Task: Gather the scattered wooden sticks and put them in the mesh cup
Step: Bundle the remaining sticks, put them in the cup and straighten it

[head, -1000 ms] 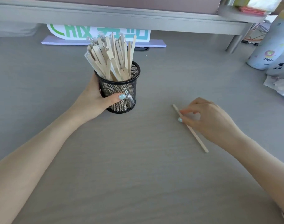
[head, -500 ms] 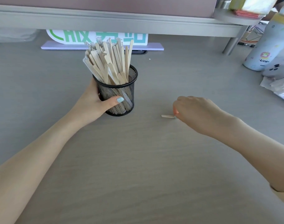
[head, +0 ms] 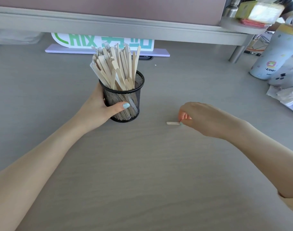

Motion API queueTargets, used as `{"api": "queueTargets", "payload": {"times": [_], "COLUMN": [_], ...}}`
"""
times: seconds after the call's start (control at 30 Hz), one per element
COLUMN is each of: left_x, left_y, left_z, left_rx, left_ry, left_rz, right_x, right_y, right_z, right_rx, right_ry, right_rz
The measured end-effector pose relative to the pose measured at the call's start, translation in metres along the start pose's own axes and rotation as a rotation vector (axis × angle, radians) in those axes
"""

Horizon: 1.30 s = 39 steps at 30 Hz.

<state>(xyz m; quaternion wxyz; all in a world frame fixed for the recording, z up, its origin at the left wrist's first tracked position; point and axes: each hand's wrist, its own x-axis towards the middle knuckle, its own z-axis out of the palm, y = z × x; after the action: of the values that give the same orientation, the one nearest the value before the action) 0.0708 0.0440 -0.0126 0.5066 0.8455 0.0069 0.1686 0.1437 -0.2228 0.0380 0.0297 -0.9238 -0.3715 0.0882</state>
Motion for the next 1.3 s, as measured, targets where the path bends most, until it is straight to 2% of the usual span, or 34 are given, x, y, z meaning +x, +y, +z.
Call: {"api": "queueTargets", "payload": {"times": [0.33,0.4,0.5,0.57,0.63,0.7,0.83,0.97,1.13,1.23,1.3], "left_x": [-0.002,-0.002,-0.001,-0.001,-0.003,-0.004,-0.005,-0.005,-0.005,-0.005,-0.007], "left_y": [0.002,0.002,0.001,0.001,0.002,0.002,0.003,0.003,0.006,0.006,0.007], "left_z": [0.001,0.001,0.001,0.001,0.001,0.000,-0.004,-0.007,-0.016,-0.018,-0.015], "left_rx": [0.007,0.000,-0.018,-0.015,-0.022,-0.031,-0.065,-0.138,-0.206,-0.193,-0.133], "left_ry": [0.019,0.014,0.007,0.008,0.013,0.011,-0.073,-0.133,-0.238,-0.261,-0.201], "left_rz": [-0.018,-0.015,-0.031,-0.039,-0.054,-0.064,-0.073,-0.102,-0.145,-0.156,-0.147], "right_x": [-0.003,0.003,0.013,0.020,0.029,0.040,0.056,0.059,0.061,0.054,0.045], "right_y": [-0.003,-0.012,-0.036,-0.049,-0.059,-0.071,-0.087,-0.090,-0.080,-0.079,-0.080], "right_z": [0.008,-0.004,-0.046,-0.074,-0.090,-0.091,-0.064,-0.042,-0.032,-0.015,0.005], "right_rx": [-0.041,0.140,0.658,1.024,1.146,1.017,0.679,0.571,0.760,1.101,1.309], "right_ry": [0.071,0.153,0.494,0.672,0.743,0.731,0.563,0.445,0.446,0.608,0.726], "right_rz": [-0.071,-0.091,-0.107,-0.193,-0.239,-0.219,-0.108,0.032,-0.002,0.013,0.081]}}
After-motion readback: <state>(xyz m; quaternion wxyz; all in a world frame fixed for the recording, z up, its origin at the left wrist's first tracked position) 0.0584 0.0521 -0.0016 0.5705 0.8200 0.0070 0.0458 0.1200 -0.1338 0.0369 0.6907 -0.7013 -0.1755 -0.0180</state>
